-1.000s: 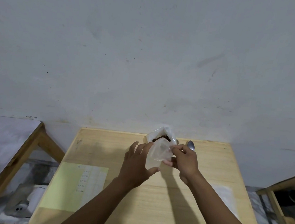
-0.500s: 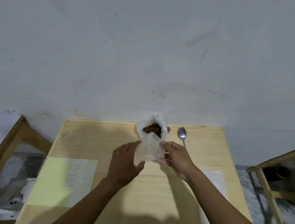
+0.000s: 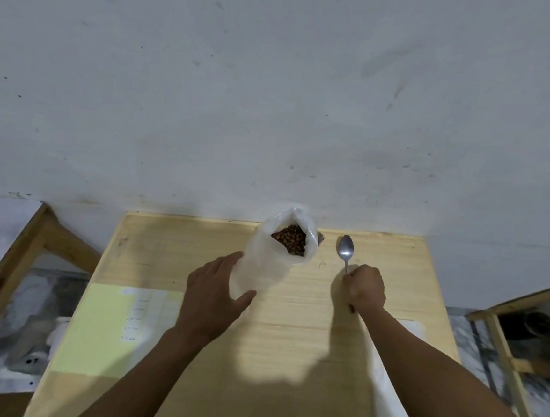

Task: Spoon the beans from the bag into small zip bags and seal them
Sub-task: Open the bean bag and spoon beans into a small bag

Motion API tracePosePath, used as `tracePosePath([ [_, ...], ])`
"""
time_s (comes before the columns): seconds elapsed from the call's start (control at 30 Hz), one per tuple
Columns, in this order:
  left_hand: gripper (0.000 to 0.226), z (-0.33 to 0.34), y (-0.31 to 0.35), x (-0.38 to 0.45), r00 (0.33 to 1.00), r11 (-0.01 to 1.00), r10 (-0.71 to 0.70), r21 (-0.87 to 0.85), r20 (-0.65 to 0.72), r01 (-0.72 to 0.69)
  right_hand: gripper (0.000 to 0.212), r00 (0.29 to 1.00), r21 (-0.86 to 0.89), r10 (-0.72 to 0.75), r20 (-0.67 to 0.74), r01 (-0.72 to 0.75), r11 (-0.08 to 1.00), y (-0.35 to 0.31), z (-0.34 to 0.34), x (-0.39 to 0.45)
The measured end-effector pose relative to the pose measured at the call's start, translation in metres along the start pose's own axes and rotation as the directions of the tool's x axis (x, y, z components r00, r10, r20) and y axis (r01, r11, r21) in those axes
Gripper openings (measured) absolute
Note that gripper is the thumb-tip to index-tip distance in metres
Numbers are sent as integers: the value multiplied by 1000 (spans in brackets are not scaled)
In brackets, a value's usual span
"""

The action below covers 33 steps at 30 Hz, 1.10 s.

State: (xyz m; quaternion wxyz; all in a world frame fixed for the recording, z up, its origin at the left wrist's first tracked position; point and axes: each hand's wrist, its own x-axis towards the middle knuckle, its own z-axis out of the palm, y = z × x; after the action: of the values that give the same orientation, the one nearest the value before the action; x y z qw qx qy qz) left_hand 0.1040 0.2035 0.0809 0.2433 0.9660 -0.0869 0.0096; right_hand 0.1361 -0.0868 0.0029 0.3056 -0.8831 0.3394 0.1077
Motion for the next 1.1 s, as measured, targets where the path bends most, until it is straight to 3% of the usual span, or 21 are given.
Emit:
tracePosePath([
  [0.17,69,-10,-1,0,1000,1000,-23,-18,-20,23,16,988,128,148,44,-153,980,-9,-1,4],
  [0.3,70,-18,-8,1,999,998,-51,-37,-5,51,29,983,156,170,-74,-157,975,-12,-4,-2],
  [0.43,71,-21,-12,3,997,997,-75,-35,18,75,23,991,272,74,-113,-41,961,-2,-20,-8],
  [0.63,74,-14,-13,11,995,995,-87,-46,56,89,23,977,517,-90,-193,180,837,-18,-55,-33],
  [0.8,73,-10,-10,17,995,997,-67,-44,69,70,3,951,725,-83,-299,283,628,-38,-77,-44],
  [0.9,73,-9,-10,19,994,996,-69,-42,80,73,6,937,783,-127,-326,342,519,-50,-81,-50],
  [1.03,75,-8,-15,21,992,994,-92,-42,88,97,17,940,787,-175,-292,340,514,-68,-67,-52],
  [1.1,75,-9,-18,23,991,994,-100,-35,91,104,21,929,731,-240,-283,371,573,-74,-55,-54],
])
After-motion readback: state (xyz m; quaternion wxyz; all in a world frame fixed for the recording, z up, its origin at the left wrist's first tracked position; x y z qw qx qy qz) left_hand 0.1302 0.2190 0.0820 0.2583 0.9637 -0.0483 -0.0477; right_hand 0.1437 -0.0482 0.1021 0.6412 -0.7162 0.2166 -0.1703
